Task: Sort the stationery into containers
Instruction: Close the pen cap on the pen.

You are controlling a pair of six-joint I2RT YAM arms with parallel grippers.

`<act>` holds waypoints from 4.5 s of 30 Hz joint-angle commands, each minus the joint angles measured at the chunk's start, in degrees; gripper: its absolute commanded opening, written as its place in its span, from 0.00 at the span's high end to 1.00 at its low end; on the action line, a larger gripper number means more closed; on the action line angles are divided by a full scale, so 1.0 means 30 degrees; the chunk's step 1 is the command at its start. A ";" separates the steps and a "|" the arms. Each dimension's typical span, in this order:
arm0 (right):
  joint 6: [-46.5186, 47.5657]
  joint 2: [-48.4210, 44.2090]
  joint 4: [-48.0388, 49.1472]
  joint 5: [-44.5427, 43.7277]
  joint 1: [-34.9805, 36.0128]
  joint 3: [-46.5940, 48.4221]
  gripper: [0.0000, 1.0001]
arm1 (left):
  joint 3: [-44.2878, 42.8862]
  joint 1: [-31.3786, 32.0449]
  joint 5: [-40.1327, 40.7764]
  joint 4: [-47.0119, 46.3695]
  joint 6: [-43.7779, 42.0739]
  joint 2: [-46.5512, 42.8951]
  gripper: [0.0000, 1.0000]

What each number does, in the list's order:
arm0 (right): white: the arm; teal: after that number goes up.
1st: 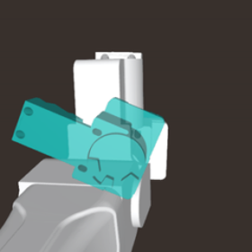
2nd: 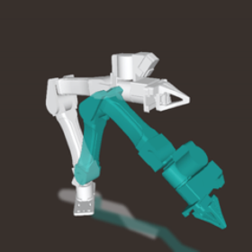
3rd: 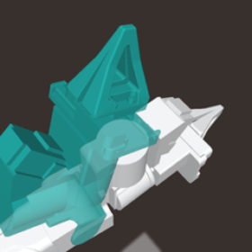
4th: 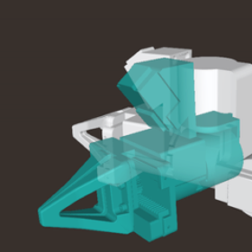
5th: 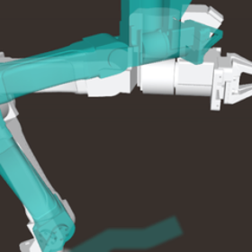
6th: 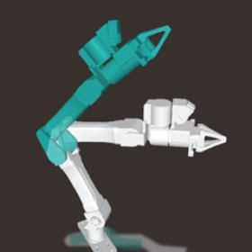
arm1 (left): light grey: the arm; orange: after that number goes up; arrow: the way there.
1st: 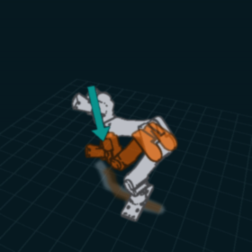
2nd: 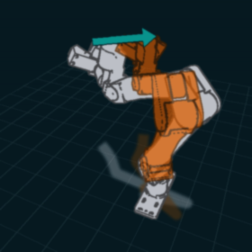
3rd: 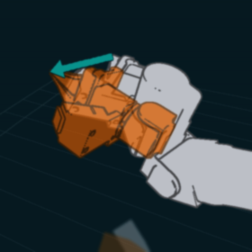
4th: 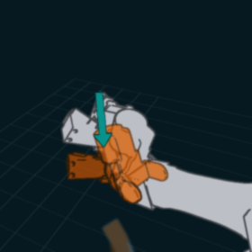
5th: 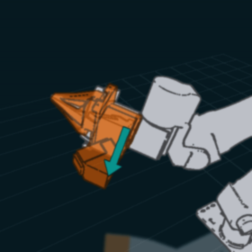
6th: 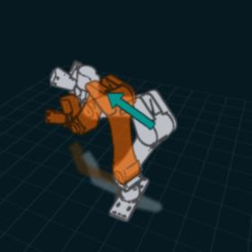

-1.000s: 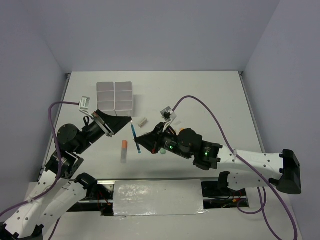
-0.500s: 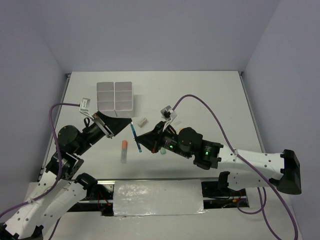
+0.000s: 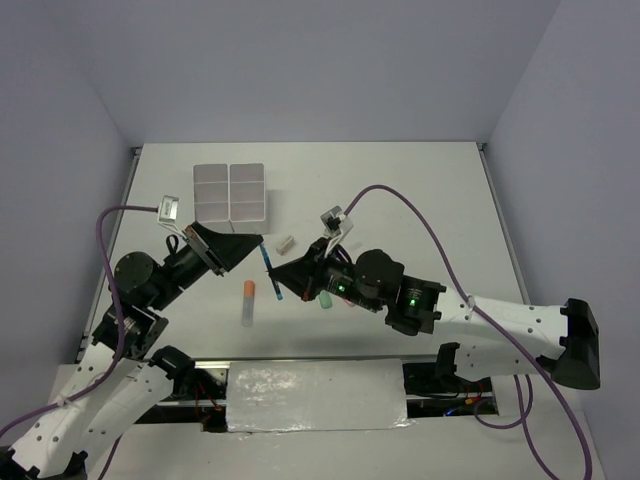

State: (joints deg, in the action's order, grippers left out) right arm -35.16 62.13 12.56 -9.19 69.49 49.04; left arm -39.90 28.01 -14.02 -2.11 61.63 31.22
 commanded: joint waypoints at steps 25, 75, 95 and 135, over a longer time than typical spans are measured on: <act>-0.0821 -0.1080 0.5394 -0.0130 -0.0811 -0.0262 1.00 | 0.0790 -0.0050 -0.2269 -0.1700 -0.1381 -0.0182 1.00; 0.3985 0.0355 0.5276 0.4997 -0.2452 0.2492 1.00 | 0.0438 -0.0049 -0.3383 0.1347 -0.2993 0.0256 1.00; 0.3721 0.0941 0.4663 0.5379 -0.3213 0.3986 1.00 | 0.0701 -0.0049 -0.3470 0.1319 -0.3082 0.0140 1.00; 0.3311 0.1673 0.6800 1.0826 -0.3243 0.2228 1.00 | -0.2228 -0.0049 -0.3384 0.0879 -0.6010 -0.0535 0.45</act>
State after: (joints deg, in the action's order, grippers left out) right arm -24.45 67.02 29.56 21.39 59.94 52.38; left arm -47.29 27.75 -23.27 3.73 44.91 28.75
